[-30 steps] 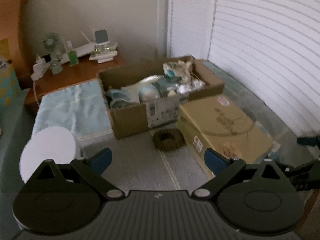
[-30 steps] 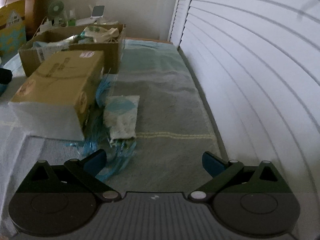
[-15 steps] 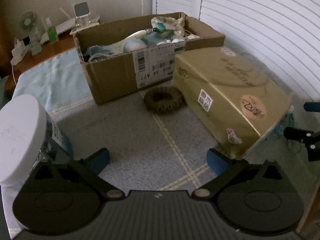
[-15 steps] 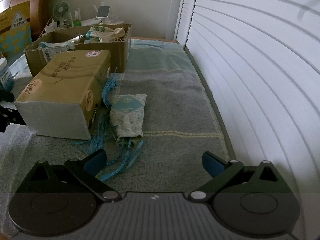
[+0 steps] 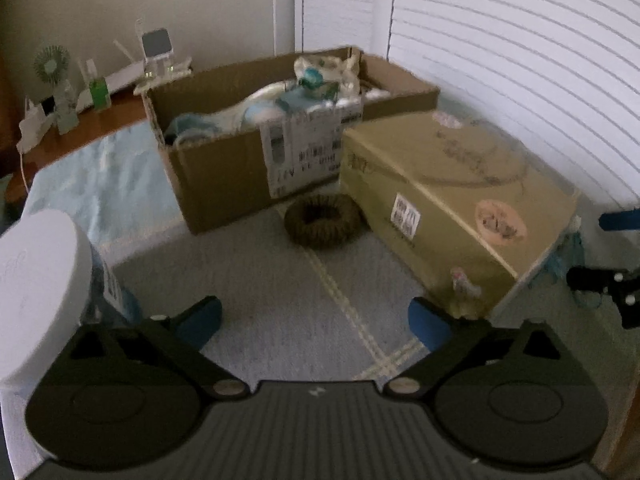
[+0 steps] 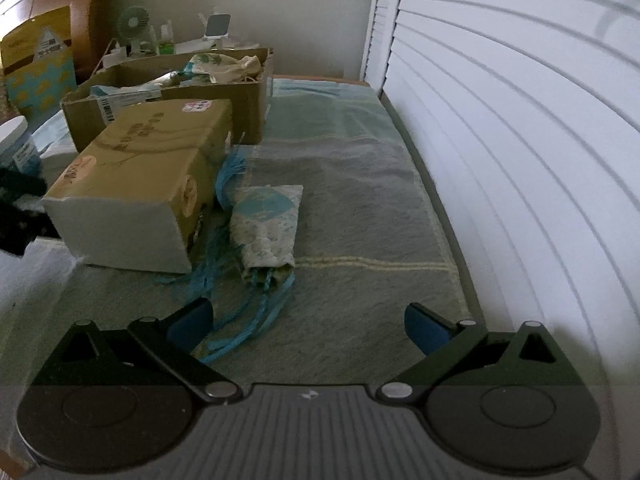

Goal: Organize soft objects
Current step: 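Lower the right gripper onto the patterned cloth pouch while the left approaches the brown rope ring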

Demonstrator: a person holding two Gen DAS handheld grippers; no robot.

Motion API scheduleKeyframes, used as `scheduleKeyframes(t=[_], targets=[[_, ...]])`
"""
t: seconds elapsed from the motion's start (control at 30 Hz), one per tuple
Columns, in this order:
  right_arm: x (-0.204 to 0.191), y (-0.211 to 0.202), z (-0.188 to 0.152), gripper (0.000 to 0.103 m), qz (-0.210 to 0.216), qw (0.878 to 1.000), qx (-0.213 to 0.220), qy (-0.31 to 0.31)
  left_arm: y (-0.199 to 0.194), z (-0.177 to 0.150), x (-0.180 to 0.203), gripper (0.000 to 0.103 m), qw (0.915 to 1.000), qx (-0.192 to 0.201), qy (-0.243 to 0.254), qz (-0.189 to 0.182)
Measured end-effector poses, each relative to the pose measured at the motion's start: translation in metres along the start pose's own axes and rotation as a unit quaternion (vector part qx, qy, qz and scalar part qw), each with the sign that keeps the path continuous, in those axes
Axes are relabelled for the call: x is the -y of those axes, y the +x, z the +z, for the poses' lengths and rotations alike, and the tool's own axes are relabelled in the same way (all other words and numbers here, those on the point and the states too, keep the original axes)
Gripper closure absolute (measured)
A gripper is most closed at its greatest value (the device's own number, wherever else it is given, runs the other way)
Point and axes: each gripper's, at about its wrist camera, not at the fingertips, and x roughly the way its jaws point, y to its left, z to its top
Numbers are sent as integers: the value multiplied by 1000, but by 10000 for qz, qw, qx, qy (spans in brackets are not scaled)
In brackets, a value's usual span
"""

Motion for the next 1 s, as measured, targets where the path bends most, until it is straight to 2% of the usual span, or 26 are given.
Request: scheduleKeyframes(t=[0.07, 0.13, 0.23, 0.4, 0.53, 0.7, 1.0], targets=[[0, 0, -1, 0, 35, 10000, 6, 4, -2, 4, 0, 15, 10000, 75, 49, 19], [1, 0, -1, 0, 60, 10000, -7, 35, -4, 7, -2, 28, 9998, 154, 56, 68], [1, 0, -1, 0, 82, 9999, -12, 59, -7, 12, -8, 35, 9995, 300, -92, -19], [2, 1, 0, 0, 132, 9999, -24, 74, -2, 20, -17, 42, 9979, 432, -457, -161], [1, 3, 1, 0, 162, 9999, -36, 38, 7, 27, -17, 48, 9976, 480, -463, -192], [-1, 3, 2, 0, 168, 9998, -45, -2, 17, 29, -15, 50, 9976, 438, -405, -355], [-1, 3, 3, 0, 162, 9999, -50, -19, 21, 29, -15, 68, 9974, 448, -396, -395]])
